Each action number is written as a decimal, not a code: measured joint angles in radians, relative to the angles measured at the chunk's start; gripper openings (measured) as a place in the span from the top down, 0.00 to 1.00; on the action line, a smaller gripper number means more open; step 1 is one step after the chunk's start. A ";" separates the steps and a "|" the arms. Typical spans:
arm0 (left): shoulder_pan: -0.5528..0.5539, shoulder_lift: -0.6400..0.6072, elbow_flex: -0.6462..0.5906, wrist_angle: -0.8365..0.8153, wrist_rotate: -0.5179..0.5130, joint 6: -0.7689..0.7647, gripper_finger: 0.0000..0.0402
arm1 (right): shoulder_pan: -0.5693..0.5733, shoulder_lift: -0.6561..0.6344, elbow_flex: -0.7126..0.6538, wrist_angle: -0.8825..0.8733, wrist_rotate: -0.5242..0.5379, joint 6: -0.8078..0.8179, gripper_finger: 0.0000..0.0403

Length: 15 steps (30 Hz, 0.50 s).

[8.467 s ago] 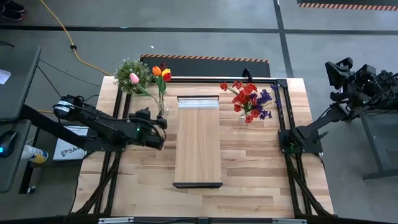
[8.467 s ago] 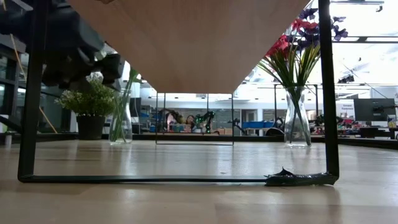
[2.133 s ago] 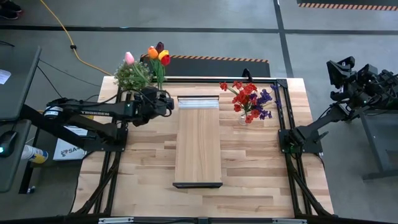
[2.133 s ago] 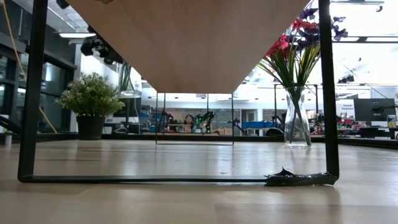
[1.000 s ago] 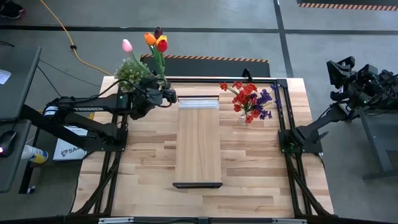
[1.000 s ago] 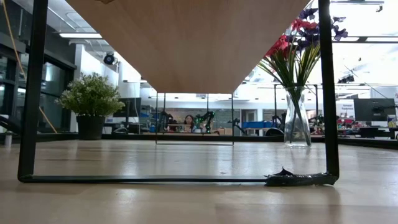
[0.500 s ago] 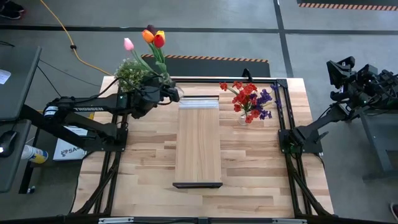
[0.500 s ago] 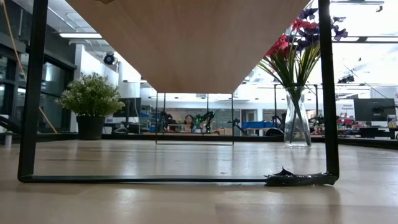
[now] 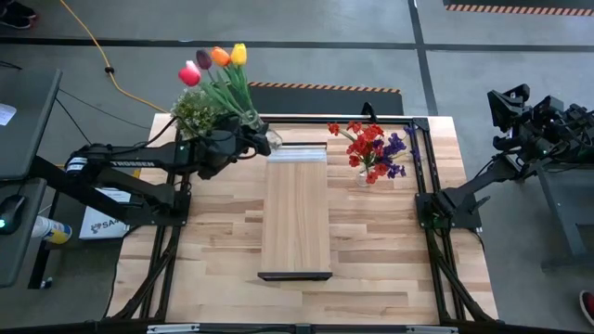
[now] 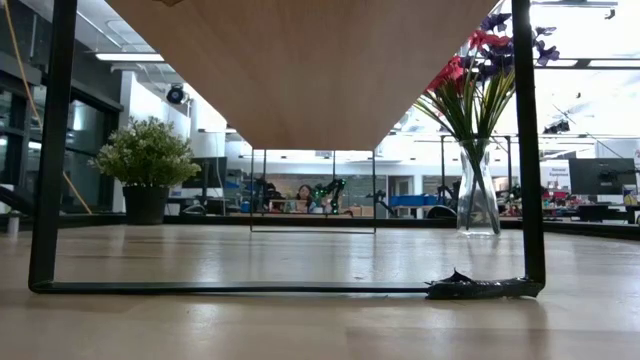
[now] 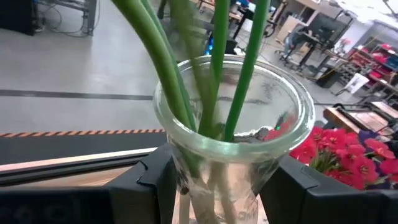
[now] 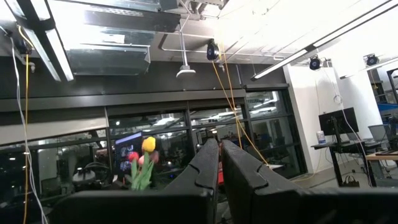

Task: Pick and place flowers into a vace then onto a shelf
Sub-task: Put the left transparent vase with tulips on the shelf

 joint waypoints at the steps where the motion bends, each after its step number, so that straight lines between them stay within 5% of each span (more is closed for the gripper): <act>1: -0.009 0.001 0.000 -0.001 -0.007 0.000 0.48 | 0.000 0.000 0.000 0.000 0.000 0.000 0.97; 15: -0.033 0.060 -0.001 0.058 0.048 0.000 0.48 | 0.000 0.000 0.000 0.000 0.000 0.000 0.97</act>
